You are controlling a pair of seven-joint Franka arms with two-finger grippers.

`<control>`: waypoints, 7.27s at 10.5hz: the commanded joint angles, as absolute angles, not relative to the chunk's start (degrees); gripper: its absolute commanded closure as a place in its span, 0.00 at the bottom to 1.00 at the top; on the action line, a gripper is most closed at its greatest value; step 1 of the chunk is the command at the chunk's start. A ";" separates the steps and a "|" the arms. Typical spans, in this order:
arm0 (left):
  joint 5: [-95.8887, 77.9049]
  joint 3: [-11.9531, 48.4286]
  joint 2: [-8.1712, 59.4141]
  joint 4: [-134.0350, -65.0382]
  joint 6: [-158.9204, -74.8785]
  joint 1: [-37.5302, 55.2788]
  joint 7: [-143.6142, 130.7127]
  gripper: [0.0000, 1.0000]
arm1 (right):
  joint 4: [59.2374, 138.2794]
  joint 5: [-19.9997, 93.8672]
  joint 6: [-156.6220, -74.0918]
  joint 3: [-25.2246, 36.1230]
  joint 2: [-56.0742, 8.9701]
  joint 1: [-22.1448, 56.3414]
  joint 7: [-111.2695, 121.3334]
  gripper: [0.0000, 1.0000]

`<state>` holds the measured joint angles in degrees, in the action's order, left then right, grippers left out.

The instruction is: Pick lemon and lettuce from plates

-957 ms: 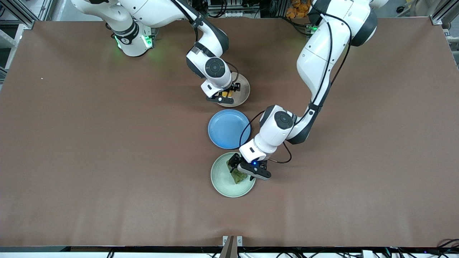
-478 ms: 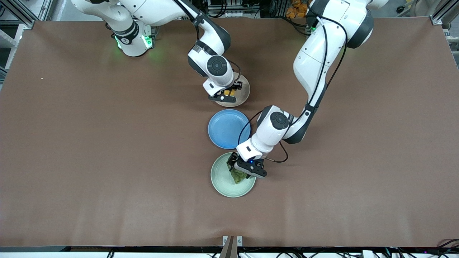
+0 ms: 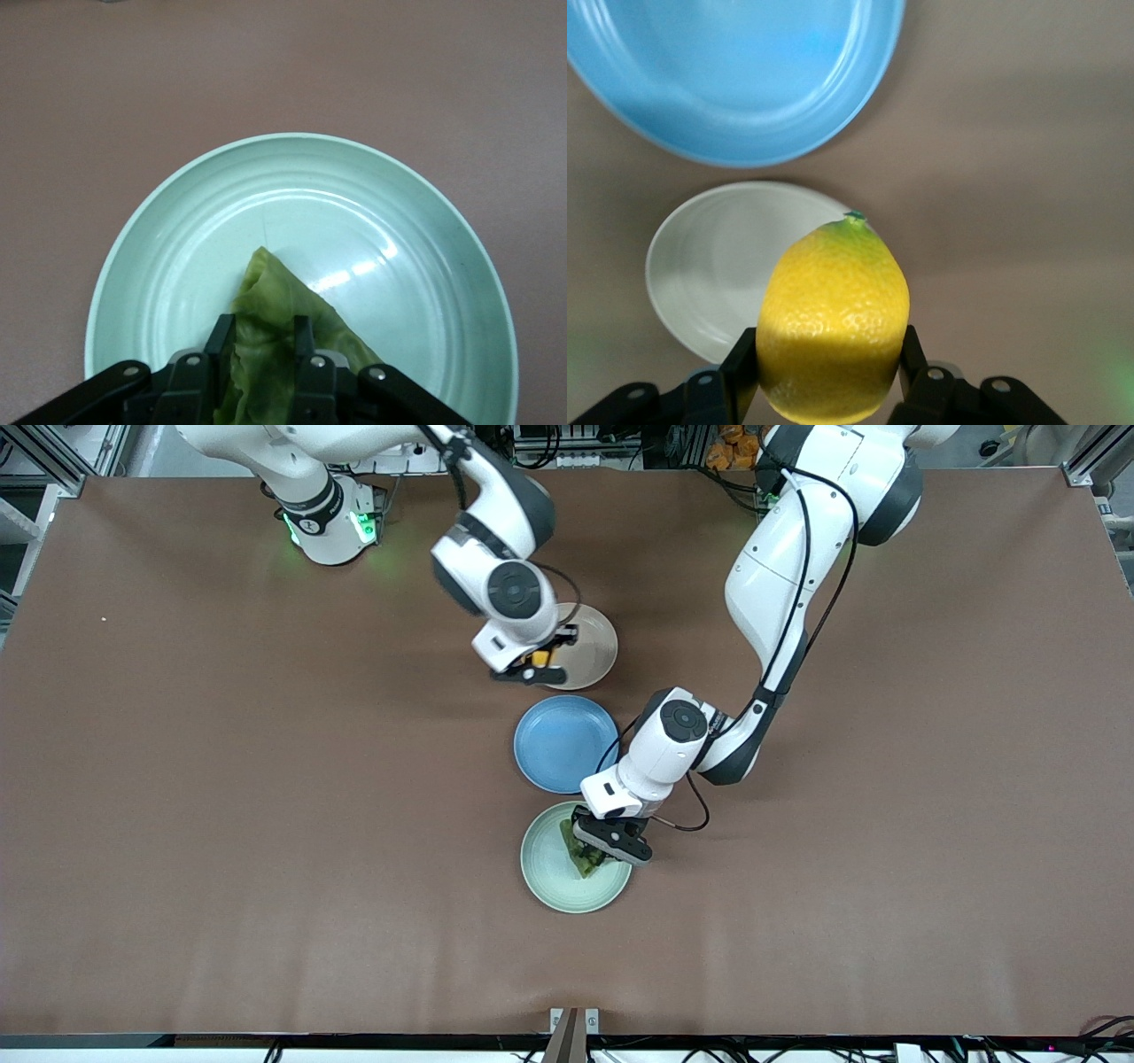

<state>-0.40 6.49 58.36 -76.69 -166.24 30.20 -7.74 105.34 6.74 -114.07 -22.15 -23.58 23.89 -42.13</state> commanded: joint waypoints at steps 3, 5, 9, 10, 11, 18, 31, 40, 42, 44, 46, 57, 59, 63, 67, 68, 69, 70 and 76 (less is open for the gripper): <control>0.88 5.27 57.84 -76.91 -163.76 31.29 -7.56 1.00 | 106.70 7.03 -107.16 -13.30 -20.40 18.81 -19.21 1.00; 0.62 5.27 55.91 -76.64 -157.87 31.73 -8.09 1.00 | 108.62 6.42 -106.78 -9.68 -20.21 17.76 -13.38 1.00; 0.61 5.36 50.81 -76.55 -149.17 31.20 -11.86 1.00 | 111.43 4.84 -111.59 -5.11 -21.62 13.98 -7.40 1.00; 0.53 5.36 49.58 -76.47 -147.41 30.68 -11.78 1.00 | 111.88 4.75 -111.79 -2.66 -21.62 13.71 -5.64 1.00; 0.44 5.45 48.44 -76.46 -145.83 30.24 -11.78 1.00 | 112.93 4.49 -112.49 -0.20 -21.71 13.19 -3.19 0.99; -4.12 6.07 35.09 -76.38 -128.16 21.82 -11.08 1.00 | 114.96 5.01 -116.63 2.02 -25.39 8.96 2.20 0.62; 1.48 5.45 35.23 -86.75 -109.49 6.16 -11.34 1.00 | 98.27 4.40 -97.03 4.21 -8.55 9.49 2.81 0.00; 5.27 5.36 35.35 -85.61 -114.52 3.52 -6.87 0.00 | 90.27 -3.08 -92.11 3.43 -0.79 9.49 2.73 0.00; 5.27 5.36 30.08 -84.99 -113.47 2.38 -4.76 0.00 | 90.26 -2.81 -92.02 3.43 -0.09 9.58 2.55 0.00; 4.84 5.54 23.59 -84.99 -112.94 -0.07 -0.91 0.00 | 90.61 -2.73 -91.50 3.34 1.22 9.67 2.64 0.00; 2.48 6.15 17.17 -84.99 -111.54 -2.28 2.89 0.00 | 90.79 -2.72 -90.97 3.34 1.41 9.67 2.64 0.00; 0.79 6.94 1.15 -85.78 -90.63 -2.11 -5.36 0.00 | 90.79 -2.81 -90.35 3.08 1.49 9.23 3.87 0.00; 0.70 6.85 0.70 -85.61 -86.77 -2.11 -5.80 0.00 | 90.79 -2.81 -90.35 2.29 1.49 8.18 3.87 0.00; 0.70 6.94 -0.88 -86.92 -84.90 -2.02 -6.59 0.00 | 90.79 -2.72 -90.35 -0.09 1.49 5.89 3.96 0.00; 0.70 6.86 -1.85 -89.74 -89.55 -2.29 -6.59 0.00 | 90.79 -2.72 -90.26 -0.09 1.41 5.98 3.87 0.00; 0.70 6.86 -1.67 -89.74 -90.52 -2.37 -6.59 0.00 | 90.79 -2.72 -89.92 -0.09 1.41 5.98 3.87 0.00; 1.23 6.86 -0.80 -89.04 -91.14 -2.02 -6.68 0.00 | 90.79 -2.72 -89.91 -0.09 1.41 5.98 3.87 0.00; 1.32 6.86 0.17 -88.16 -91.23 -1.85 -6.68 0.00 | 90.79 -2.72 -89.91 -0.09 1.41 5.98 3.87 0.00; 0.97 6.50 1.14 -87.63 -91.49 -2.37 -5.63 0.00 | 90.79 -2.03 -89.91 -0.09 1.32 5.89 3.87 0.00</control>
<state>1.98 6.39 1.22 -87.88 -91.00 -1.83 -5.75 90.48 -2.05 -90.41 1.06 0.64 7.18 3.23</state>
